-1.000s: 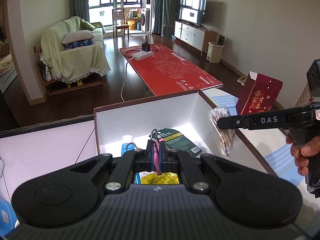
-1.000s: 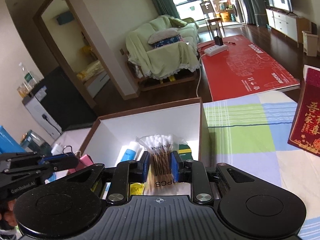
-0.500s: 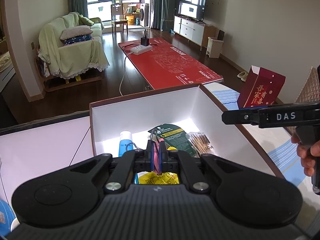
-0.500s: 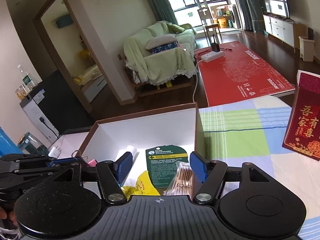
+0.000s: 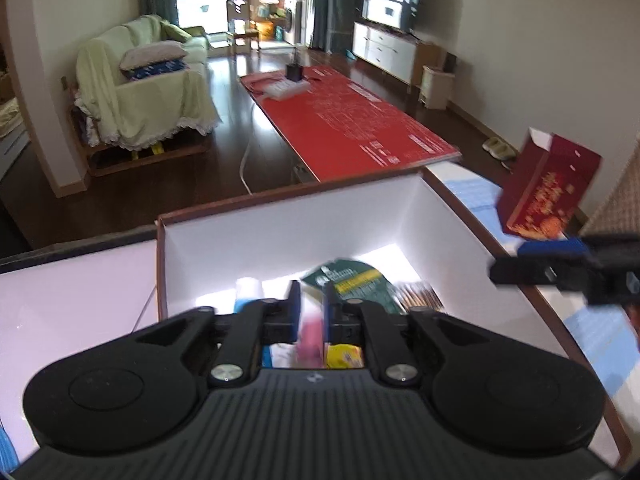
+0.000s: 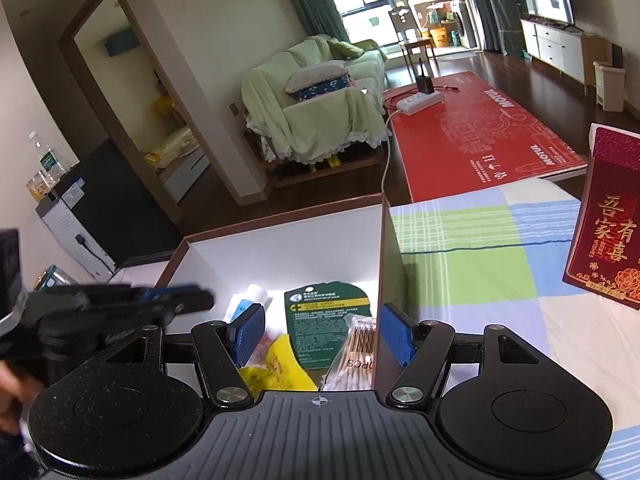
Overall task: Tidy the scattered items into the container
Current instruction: 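Open the right tool to drop the swab pack while the left tool releases the pink clip, then withdraw both tools from the box back toward the remaining candies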
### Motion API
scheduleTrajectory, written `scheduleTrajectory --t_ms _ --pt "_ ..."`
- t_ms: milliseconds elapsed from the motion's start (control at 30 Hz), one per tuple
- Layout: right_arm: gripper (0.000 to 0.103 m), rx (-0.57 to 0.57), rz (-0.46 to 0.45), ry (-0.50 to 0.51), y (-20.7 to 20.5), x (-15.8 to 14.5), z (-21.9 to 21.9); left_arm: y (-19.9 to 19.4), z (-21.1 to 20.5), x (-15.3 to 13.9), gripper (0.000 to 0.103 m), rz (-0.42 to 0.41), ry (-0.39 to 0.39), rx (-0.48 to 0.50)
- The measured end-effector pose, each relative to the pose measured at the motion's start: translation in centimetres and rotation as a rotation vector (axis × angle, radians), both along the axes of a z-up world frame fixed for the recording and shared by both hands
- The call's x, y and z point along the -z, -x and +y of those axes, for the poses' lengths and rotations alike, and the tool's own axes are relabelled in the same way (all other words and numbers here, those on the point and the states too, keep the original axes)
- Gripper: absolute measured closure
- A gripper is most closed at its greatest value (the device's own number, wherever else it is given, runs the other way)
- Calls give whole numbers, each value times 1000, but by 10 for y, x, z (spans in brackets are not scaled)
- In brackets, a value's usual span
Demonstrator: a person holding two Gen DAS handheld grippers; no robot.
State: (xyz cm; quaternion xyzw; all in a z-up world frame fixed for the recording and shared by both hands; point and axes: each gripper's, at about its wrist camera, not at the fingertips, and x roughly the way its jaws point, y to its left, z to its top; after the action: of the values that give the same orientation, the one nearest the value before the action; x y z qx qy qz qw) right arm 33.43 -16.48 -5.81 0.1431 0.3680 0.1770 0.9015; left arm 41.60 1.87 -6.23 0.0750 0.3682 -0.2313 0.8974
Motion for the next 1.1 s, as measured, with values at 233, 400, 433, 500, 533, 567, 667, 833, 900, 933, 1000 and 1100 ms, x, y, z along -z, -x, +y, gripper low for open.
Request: scheduleTrajectory --t_ms 233,400,433,500,533,567,667,833,900,933,1000,1100 --pt "36 -43 8 28 8 -2 4 5 8 -2 81 24 -14 -29" --pt "36 -92 -1 66 16 -6 15 22 20 -11 81 29 -30 -42" --pt "36 -101 -3 72 17 -6 17 27 22 -14 81 28 -24 -41" --pt "36 -121 -8 89 19 -7 22 34 26 -19 81 27 -16 -44" --pt "36 -131 -10 96 20 -8 25 38 27 -21 81 22 -15 -48" --pt "36 -140 -11 101 21 -8 27 41 28 -23 81 18 -18 -51" --pt "36 -162 -4 112 24 -8 32 50 29 -31 81 2 -14 -55" --pt "36 -174 0 133 31 -11 35 63 30 -42 80 -8 -3 -69" --pt "36 -172 3 139 36 -13 35 69 31 -45 79 -8 -2 -78" --pt "36 -172 4 143 39 -14 35 72 31 -47 77 -10 0 -83" --pt "36 -173 5 148 44 -17 34 79 32 -50 73 -10 3 -88" --pt "13 -159 -8 158 54 -22 34 91 31 -55 68 -14 4 -94"
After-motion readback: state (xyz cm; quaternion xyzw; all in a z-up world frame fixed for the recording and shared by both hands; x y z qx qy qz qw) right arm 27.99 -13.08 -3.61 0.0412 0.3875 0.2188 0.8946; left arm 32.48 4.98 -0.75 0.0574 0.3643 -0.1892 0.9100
